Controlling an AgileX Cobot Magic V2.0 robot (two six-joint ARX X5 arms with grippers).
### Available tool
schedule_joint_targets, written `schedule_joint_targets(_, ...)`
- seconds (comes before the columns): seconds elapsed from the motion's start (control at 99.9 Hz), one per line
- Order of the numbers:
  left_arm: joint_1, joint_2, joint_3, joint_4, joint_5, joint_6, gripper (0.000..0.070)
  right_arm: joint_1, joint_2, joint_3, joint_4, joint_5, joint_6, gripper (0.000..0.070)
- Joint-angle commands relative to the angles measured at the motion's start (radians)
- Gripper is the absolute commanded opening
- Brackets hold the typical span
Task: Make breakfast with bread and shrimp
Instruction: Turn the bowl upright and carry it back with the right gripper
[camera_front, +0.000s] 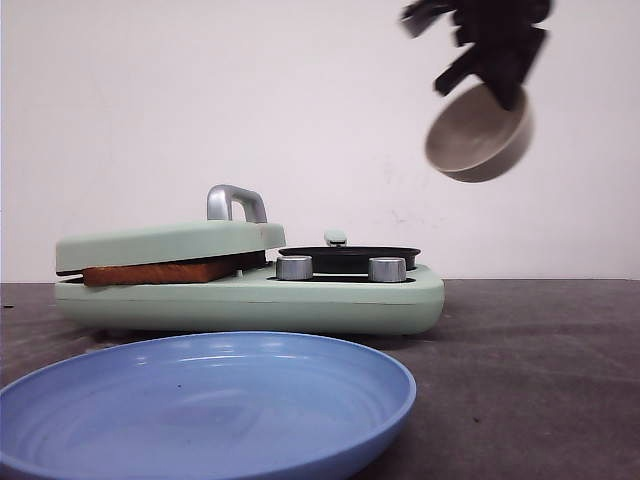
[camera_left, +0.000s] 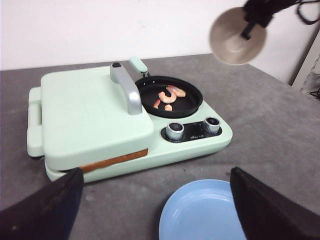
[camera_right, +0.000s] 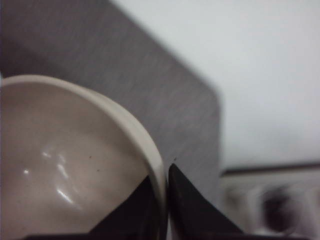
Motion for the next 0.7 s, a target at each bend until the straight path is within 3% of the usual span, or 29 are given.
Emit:
schedule_joint_targets(0.0, -0.002, 0.020, 0.000, 0.006, -0.006, 0.002, 0.0498, -0.028, -0.014, 0.029, -0.058, -0.098, 0.212, 0.0006)
schedule_joint_targets(0.16, -0.002, 0.067, 0.000, 0.013, -0.006, 0.001, 0.0498, -0.116, -0.047, 0.029, -0.139, -0.300, 0.303, 0.0006)
schedule_joint_targets(0.37, -0.002, 0.126, 0.000, 0.064, -0.006, -0.039, 0.0498, -0.201, -0.051, 0.029, -0.200, -0.525, 0.325, 0.0006)
schedule_joint_targets(0.58, -0.002, 0.155, 0.000, 0.115, -0.006, -0.063, 0.0498, -0.246, -0.051, 0.023, -0.203, -0.603, 0.325, 0.0006)
schedule_joint_targets(0.69, -0.002, 0.172, 0.000, 0.116, -0.006, -0.063, 0.0498, -0.278, -0.051, -0.021, -0.191, -0.682, 0.326, 0.0005)
